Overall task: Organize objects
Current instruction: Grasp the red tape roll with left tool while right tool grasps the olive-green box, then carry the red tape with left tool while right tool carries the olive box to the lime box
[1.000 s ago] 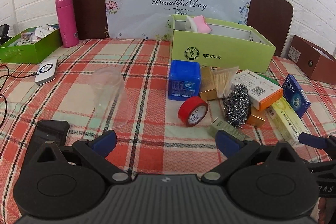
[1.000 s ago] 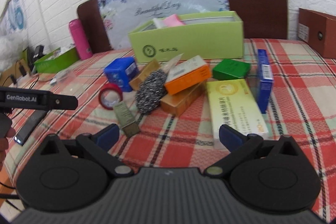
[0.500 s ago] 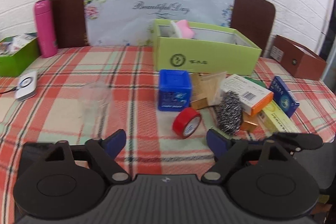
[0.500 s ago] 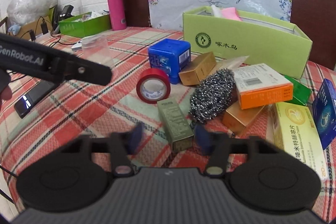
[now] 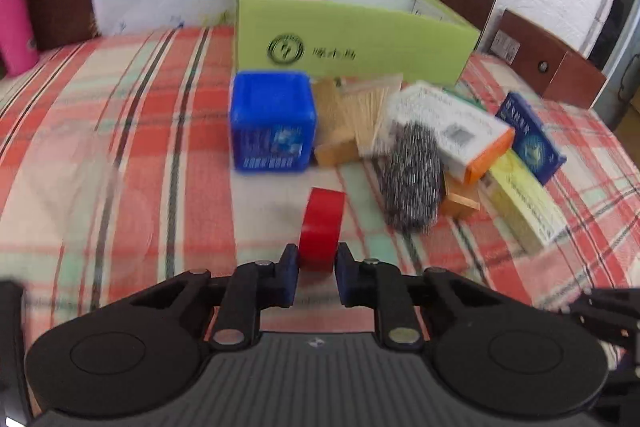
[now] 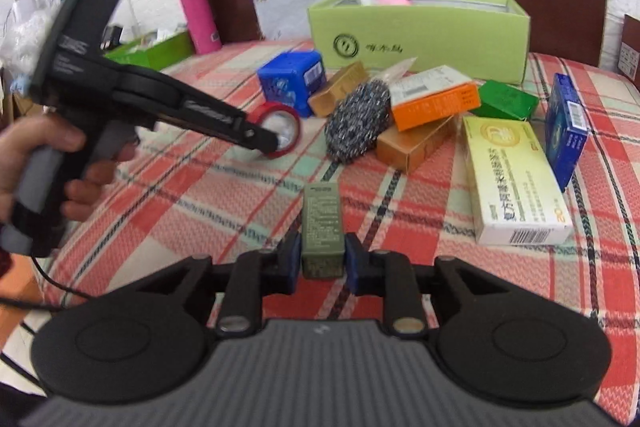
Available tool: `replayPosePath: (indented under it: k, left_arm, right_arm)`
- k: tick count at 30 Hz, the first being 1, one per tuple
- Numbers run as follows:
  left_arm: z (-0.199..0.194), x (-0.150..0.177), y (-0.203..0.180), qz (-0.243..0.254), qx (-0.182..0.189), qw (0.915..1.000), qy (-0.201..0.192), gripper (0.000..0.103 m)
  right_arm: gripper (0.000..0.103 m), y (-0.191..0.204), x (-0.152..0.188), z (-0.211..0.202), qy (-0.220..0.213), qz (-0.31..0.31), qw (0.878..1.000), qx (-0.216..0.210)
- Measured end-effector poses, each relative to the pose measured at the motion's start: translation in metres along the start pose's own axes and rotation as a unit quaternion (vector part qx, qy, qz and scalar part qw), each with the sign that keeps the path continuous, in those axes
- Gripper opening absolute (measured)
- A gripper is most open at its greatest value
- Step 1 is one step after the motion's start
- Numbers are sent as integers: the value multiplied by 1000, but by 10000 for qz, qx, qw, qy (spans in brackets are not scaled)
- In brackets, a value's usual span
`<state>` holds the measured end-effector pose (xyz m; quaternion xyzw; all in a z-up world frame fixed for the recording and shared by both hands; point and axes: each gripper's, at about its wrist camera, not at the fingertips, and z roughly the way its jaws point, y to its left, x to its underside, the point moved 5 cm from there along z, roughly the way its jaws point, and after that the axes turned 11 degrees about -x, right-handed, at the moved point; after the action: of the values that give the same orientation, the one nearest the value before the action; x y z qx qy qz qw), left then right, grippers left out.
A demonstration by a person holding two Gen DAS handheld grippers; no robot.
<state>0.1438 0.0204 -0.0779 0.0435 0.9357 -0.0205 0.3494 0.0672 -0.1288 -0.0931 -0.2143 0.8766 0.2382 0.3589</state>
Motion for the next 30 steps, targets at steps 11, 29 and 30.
replayPosePath:
  k: [11, 29, 30]
  left_arm:
    - [-12, 11, -8, -187, -160, 9996, -149, 34]
    - [-12, 8, -11, -296, 85, 9995, -20, 18]
    - [-15, 5, -12, -302, 138, 9994, -51, 18]
  right_arm:
    - [30, 7, -1, 12, 44, -225, 9996, 165]
    - [22, -1, -8, 15, 104, 17, 9999, 23]
    - [22, -1, -10, 13, 75, 36, 10000, -10]
